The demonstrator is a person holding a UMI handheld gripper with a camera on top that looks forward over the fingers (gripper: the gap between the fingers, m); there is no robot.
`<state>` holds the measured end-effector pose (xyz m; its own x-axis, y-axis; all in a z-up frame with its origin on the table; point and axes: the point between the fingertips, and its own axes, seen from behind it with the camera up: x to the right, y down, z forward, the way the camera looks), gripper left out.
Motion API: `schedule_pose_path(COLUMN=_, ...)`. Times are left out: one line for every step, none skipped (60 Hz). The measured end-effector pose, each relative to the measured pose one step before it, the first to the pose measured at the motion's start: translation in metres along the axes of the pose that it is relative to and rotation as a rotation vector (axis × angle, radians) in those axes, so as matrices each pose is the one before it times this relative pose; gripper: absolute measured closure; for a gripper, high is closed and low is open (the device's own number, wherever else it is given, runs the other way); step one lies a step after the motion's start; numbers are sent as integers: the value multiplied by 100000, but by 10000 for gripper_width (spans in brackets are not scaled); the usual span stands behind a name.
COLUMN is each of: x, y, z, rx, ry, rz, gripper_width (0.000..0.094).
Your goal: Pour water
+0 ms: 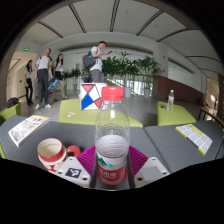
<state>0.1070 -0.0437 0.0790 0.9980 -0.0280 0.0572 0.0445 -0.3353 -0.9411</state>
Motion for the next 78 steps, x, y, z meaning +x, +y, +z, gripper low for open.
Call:
schedule_pose_path(x=-55, y=42, z=-72, rx=-270, ry=14, rz=-18, gripper_width=457)
schedule_pose_path(x=-18, y=28, z=-50, rx=-251, ry=49, rz=-10, gripper_width=430)
schedule_pose_path(x=-21, y=20, z=-58, rx=-265, ry=34, rz=19, gripper_width=420)
schedule_pose_path(x=24, y=31, z=-89, rx=-385, ry=74, rz=-47, gripper_width=410)
schedule_pose_path(x=209, y=21, z=69, rx=-602, ry=-7, rz=33, gripper_width=399)
schedule_pose_path(x=4, y=31, z=-186, rx=-494, ry=199, rz=42, gripper_width=375)
schedule_pose_path(x=-61, y=57, z=-219, rx=-613, ry=140, rz=63, gripper_width=324)
schedule_pose_path(x=0, y=37, z=-232, rx=-546, ry=310, rz=99, gripper_width=311)
schedule_pose_path(x=-56, y=-17, z=-273, rx=-448, ry=204, rz=14, gripper_width=248)
schedule_pose_path(x=-50, y=1, z=-292, rx=-481, ry=210, rz=-47, gripper_width=185)
schedule_pose_path(x=156, y=-47, z=-268, rx=-301, ry=179, rz=-83, gripper_width=122)
schedule_pose_path(x=-49, y=-58, z=-346, rx=-245, ry=91, rz=-137, gripper_width=59)
schedule_pose_path(x=-18, y=-80, z=-419, rx=-232, ry=178, rz=-115, gripper_width=86)
schedule_pose_path(x=19, y=-72, z=-447, rx=-304, ry=237, rz=-189, gripper_width=105)
schedule_pose_path(x=31, y=-129, z=-509, rx=-116, ry=296, rz=-81, gripper_width=98)
schedule_pose_path(x=24, y=-117, z=-568, rx=-30, ry=307, rz=23, gripper_width=88)
schedule_pose_path(x=128, y=-134, z=-538, rx=74, ry=267, rz=192, gripper_width=73)
schedule_pose_path(x=-30, y=-46, z=-645, rx=-147, ry=254, rz=297, gripper_width=68)
schedule_pose_path(x=-72, y=-23, z=-731, rx=-408, ry=-19, rz=303, gripper_width=73)
schedule_pose_path(x=-43, y=-9, z=-780, rx=-416, ry=209, rz=365, gripper_width=74)
schedule_pose_path(x=-46, y=3, z=-904, rx=-383, ry=219, rz=495, gripper_width=79)
schedule_pose_path(x=132, y=56, z=-775, rx=-467, ry=87, rz=661, gripper_width=83)
schedule_pose_path(x=-248, y=126, z=-1086, rx=-546, ry=176, rz=646, gripper_width=82)
schedule_pose_path(x=-130, y=74, z=-943, rx=-430, ry=49, rz=500, gripper_width=82)
schedule_pose_path(x=-105, y=87, z=-1008, rx=-244, ry=74, rz=555, gripper_width=82)
schedule_pose_path(x=-98, y=110, z=-1071, rx=-177, ry=152, rz=728, gripper_width=79)
schedule_pose_path(x=-115, y=206, z=-1109, rx=-462, ry=193, rz=730, gripper_width=81)
schedule_pose_path(x=124, y=170, z=-857, rx=-847, ry=-148, rz=439, gripper_width=83)
schedule_pose_path(x=-224, y=411, z=-1458, rx=-402, ry=-41, rz=428, gripper_width=84)
schedule_pose_path(x=-122, y=287, z=-1135, rx=-396, ry=11, rz=514, gripper_width=81)
schedule_pose_path(x=-85, y=289, z=-1187, rx=-387, ry=217, rz=944, gripper_width=83)
schedule_pose_path(x=-88, y=310, z=-1226, rx=-445, ry=281, rz=1158, gripper_width=82)
schedule_pose_path(x=-100, y=341, z=-1231, rx=-491, ry=45, rz=977, gripper_width=83)
schedule_pose_path(x=-122, y=289, z=-1201, rx=-442, ry=-280, rz=696, gripper_width=81)
schedule_pose_path(x=-146, y=356, z=-1220, rx=-225, ry=-237, rz=636, gripper_width=81)
schedule_pose_path(x=-88, y=348, z=-1231, rx=-152, ry=97, rz=773, gripper_width=80)
schedule_pose_path(x=-75, y=359, z=-1237, rx=-160, ry=280, rz=709, gripper_width=80)
schedule_pose_path(x=-22, y=271, z=-950, rx=-244, ry=309, rz=267, gripper_width=78)
schedule_pose_path(x=-105, y=321, z=-1333, rx=-169, ry=67, rz=-249, gripper_width=80)
schedule_pose_path(x=-129, y=334, z=-1142, rx=-47, ry=-70, rz=-571, gripper_width=78)
schedule_pose_path(x=-104, y=347, z=-1148, rx=67, ry=13, rz=-484, gripper_width=77)
schedule_pose_path(x=-70, y=366, z=-1142, rx=81, ry=220, rz=-301, gripper_width=78)
schedule_pose_path(x=-21, y=398, z=-1093, rx=-53, ry=327, rz=-375, gripper_width=78)
schedule_pose_path(x=-62, y=367, z=-852, rx=-175, ry=289, rz=-520, gripper_width=77)
schedule_pose_path(x=-140, y=515, z=-1127, rx=-60, ry=23, rz=-698, gripper_width=76)
schedule_pose_path(x=-181, y=399, z=-968, rx=-125, ry=-254, rz=-679, gripper_width=77)
schedule_pose_path(x=-198, y=447, z=-945, rx=-170, ry=-349, rz=-729, gripper_width=76)
schedule_pose_path(x=-142, y=417, z=-901, rx=-93, ry=-118, rz=-771, gripper_width=77)
schedule_pose_path(x=-75, y=377, z=-882, rx=33, ry=216, rz=-709, gripper_width=76)
schedule_pose_path(x=-77, y=335, z=-824, rx=201, ry=214, rz=-652, gripper_width=78)
schedule_pose_path(x=-149, y=185, z=-513, rx=174, ry=-93, rz=-743, gripper_width=77)
schedule_pose_path(x=-281, y=359, z=-937, rx=191, ry=-291, rz=-862, gripper_width=81)
schedule_pose_path(x=-146, y=272, z=-680, rx=72, ry=-280, rz=-912, gripper_width=83)
schedule_pose_path(x=-130, y=301, z=-656, rx=69, ry=26, rz=-727, gripper_width=81)
schedule_pose_path(x=-103, y=260, z=-664, rx=101, ry=-15, rz=-476, gripper_width=82)
schedule_pose_path(x=-177, y=176, z=-435, rx=96, ry=-161, rz=-272, gripper_width=83)
schedule_pose_path(x=-158, y=228, z=-551, rx=32, ry=-179, rz=-95, gripper_width=83)
schedule_pose_path(x=-176, y=172, z=-727, rx=34, ry=-197, rz=-20, gripper_width=80)
schedule_pose_path(x=-150, y=140, z=-462, rx=117, ry=-152, rz=-58, gripper_width=80)
schedule_pose_path(x=-111, y=104, z=-451, rx=286, ry=-135, rz=-77, gripper_width=79)
schedule_pose_path(x=-83, y=54, z=-420, rx=360, ry=-144, rz=-85, gripper_width=80)
schedule_pose_path(x=-110, y=38, z=-408, rx=349, ry=-156, rz=-144, gripper_width=81)
schedule_pose_path(x=-66, y=18, z=-260, rx=296, ry=-100, rz=-165, gripper_width=77)
schedule_pose_path(x=-101, y=25, z=-492, rx=268, ry=142, rz=-194, gripper_width=80)
schedule_pose_path(x=-71, y=68, z=-280, rx=190, ry=98, rz=-129, gripper_width=81)
schedule_pose_path(x=-43, y=58, z=-203, rx=93, ry=53, rz=8, gripper_width=81)
schedule_pose_path(x=-54, y=82, z=-232, rx=37, ry=-100, rz=214, gripper_width=83)
schedule_pose_path(x=-83, y=93, z=-246, rx=-10, ry=-205, rz=342, gripper_width=84)
schedule_pose_path(x=-88, y=67, z=-255, rx=-13, ry=-179, rz=346, gripper_width=82)
schedule_pose_path(x=-49, y=54, z=-211, rx=124, ry=-105, rz=232, gripper_width=80)
schedule_pose_path(x=21, y=70, z=120, rx=259, ry=-14, rz=85, gripper_width=78)
schedule_pose_path(x=16, y=5, z=-209, rx=302, ry=146, rz=-69, gripper_width=80)
schedule_pose_path(x=-32, y=-17, z=-409, rx=183, ry=266, rz=-178, gripper_width=84)
schedule_pose_path(x=7, y=0, z=-224, rx=163, ry=251, rz=-98, gripper_width=84)
schedule_pose_path(x=7, y=17, z=-144, rx=140, ry=173, rz=20, gripper_width=83)
schedule_pose_path(x=-49, y=-3, z=-134, rx=264, ry=-8, rz=108, gripper_width=81)
schedule_pose_path(x=-87, y=-75, z=-119, rx=468, ry=-111, rz=198, gripper_width=80)
schedule_pose_path(x=-105, y=-70, z=-125, rx=410, ry=-135, rz=222, gripper_width=80)
